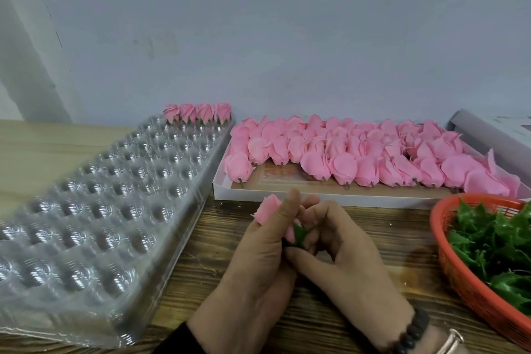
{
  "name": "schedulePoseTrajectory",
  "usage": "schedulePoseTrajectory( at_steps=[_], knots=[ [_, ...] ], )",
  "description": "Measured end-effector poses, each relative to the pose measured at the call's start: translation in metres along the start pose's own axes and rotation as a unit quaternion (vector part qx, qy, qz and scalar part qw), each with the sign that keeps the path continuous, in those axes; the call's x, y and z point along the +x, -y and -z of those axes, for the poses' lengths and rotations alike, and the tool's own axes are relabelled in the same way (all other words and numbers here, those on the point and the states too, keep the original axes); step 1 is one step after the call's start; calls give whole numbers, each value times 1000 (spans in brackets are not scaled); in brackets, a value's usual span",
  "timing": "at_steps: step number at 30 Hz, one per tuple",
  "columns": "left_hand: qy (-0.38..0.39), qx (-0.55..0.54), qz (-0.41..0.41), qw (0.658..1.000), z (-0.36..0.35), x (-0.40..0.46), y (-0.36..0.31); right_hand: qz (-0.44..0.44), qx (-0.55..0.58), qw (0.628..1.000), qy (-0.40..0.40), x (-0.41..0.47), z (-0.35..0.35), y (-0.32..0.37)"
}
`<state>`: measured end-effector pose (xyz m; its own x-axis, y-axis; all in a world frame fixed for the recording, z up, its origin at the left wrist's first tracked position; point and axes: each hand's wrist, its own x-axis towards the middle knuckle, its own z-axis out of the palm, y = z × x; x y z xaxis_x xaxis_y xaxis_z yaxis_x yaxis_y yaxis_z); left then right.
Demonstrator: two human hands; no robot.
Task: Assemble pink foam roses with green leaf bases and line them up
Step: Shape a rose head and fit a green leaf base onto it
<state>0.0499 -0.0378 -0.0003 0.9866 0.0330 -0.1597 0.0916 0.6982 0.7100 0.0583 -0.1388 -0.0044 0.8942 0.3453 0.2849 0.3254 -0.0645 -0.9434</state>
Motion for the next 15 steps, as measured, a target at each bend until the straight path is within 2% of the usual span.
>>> schedulePoseTrajectory(
  at_steps=[3, 6, 8, 10, 12, 15],
  knots=[
    [32, 20, 9, 999, 2, -1, 0, -19, 46, 999, 9, 1, 5, 5],
    [58, 88, 10, 994, 2, -2, -2, -68, 128, 987, 64, 1, 9, 12],
    [47, 118, -24, 992, 3, -2, -3, -66, 108, 989, 72, 1, 9, 11],
    [37, 152, -81, 984, 6, -1, -5, -37, 78, 996, 35, 2, 9, 6],
    [34, 256, -159, 953, 11, 0, -8, -1, 41, 998, -37, 3, 11, 0],
    [-12, 462, -235, 855, 21, 6, -9, 77, -41, 994, -73, 3, 14, -1]
  ],
)
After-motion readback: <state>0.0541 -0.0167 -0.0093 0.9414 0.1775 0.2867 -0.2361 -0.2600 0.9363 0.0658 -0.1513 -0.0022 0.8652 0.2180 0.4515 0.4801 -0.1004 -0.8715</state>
